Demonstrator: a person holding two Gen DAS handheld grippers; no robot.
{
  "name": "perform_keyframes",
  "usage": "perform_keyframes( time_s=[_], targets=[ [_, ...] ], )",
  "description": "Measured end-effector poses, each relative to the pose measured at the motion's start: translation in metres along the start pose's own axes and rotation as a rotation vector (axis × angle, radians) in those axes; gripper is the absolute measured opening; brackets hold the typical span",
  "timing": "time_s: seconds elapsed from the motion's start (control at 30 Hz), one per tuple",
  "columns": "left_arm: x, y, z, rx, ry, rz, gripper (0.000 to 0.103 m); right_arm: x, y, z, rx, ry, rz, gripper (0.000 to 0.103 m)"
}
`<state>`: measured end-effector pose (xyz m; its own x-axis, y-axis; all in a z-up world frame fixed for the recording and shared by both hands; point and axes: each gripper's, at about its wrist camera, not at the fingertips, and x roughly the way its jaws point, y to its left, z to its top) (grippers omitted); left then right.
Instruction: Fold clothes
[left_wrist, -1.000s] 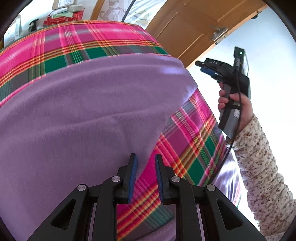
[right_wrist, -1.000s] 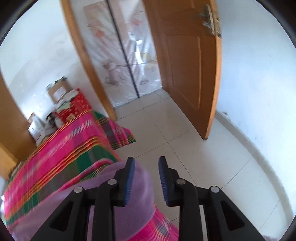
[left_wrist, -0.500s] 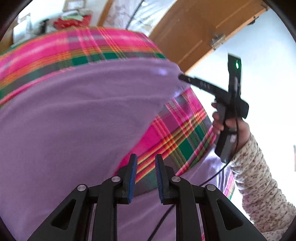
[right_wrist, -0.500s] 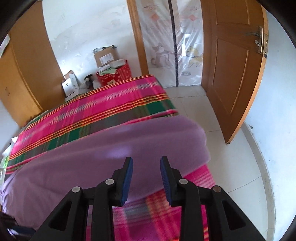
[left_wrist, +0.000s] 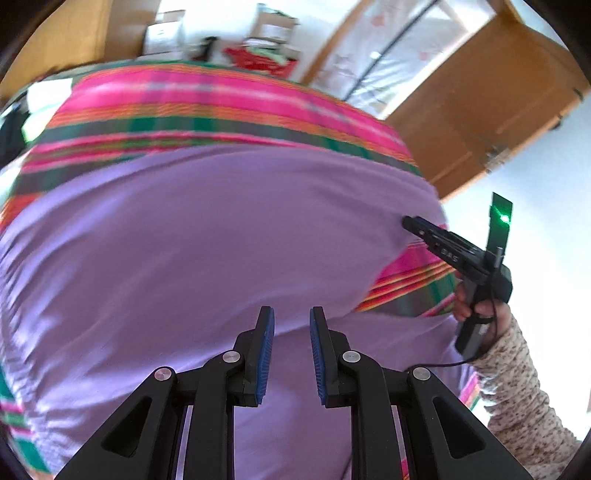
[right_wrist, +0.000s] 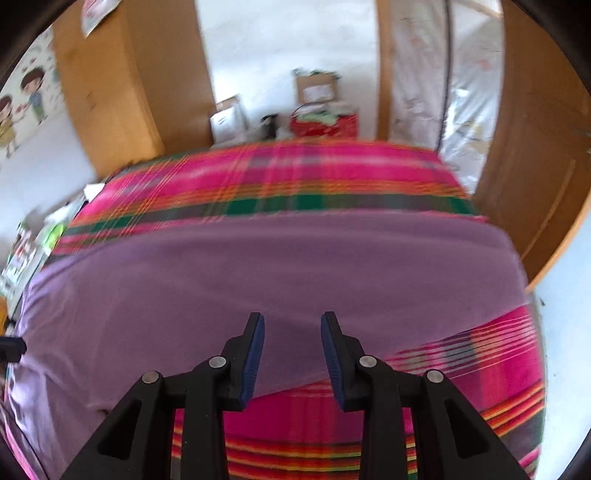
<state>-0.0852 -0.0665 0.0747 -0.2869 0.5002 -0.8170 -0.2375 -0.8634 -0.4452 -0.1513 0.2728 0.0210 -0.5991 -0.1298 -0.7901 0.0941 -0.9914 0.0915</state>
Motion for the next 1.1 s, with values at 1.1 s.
perform_keyframes(
  time_s=[1.1],
  targets=[
    [-0.038, 0.146, -0.061, -0.293, -0.081, 0.1, 0.02, -0.034, 0.147, -0.037, -0.369, 0.08, 0.177, 0.033]
  ],
)
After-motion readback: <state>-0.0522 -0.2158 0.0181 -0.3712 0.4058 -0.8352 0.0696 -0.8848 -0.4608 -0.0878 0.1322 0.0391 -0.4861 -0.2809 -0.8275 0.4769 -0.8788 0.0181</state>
